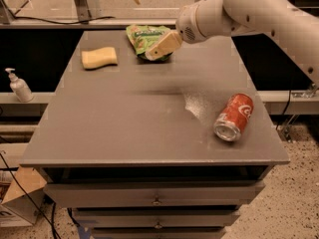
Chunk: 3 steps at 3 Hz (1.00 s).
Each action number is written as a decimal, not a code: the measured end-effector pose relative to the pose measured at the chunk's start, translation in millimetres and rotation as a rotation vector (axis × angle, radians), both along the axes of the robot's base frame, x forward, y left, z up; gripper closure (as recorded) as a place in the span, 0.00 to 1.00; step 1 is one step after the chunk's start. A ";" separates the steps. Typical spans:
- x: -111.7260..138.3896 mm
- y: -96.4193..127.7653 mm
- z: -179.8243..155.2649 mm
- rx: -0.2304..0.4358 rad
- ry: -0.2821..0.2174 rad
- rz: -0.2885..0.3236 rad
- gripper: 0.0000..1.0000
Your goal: Pick green rice chip bag
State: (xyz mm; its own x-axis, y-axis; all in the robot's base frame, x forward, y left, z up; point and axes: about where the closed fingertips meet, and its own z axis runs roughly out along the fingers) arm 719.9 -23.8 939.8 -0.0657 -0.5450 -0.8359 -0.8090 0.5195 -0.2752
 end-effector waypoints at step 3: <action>42.0 15.8 -76.1 0.022 0.081 -0.126 0.00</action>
Offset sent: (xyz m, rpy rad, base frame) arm 0.0460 0.0162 -0.0914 0.0179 0.0952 -0.1399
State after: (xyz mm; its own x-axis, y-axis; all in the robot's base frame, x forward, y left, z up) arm 761.9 -8.0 863.7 -0.2005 -0.5095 -0.8368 -0.7561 0.6236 -0.1985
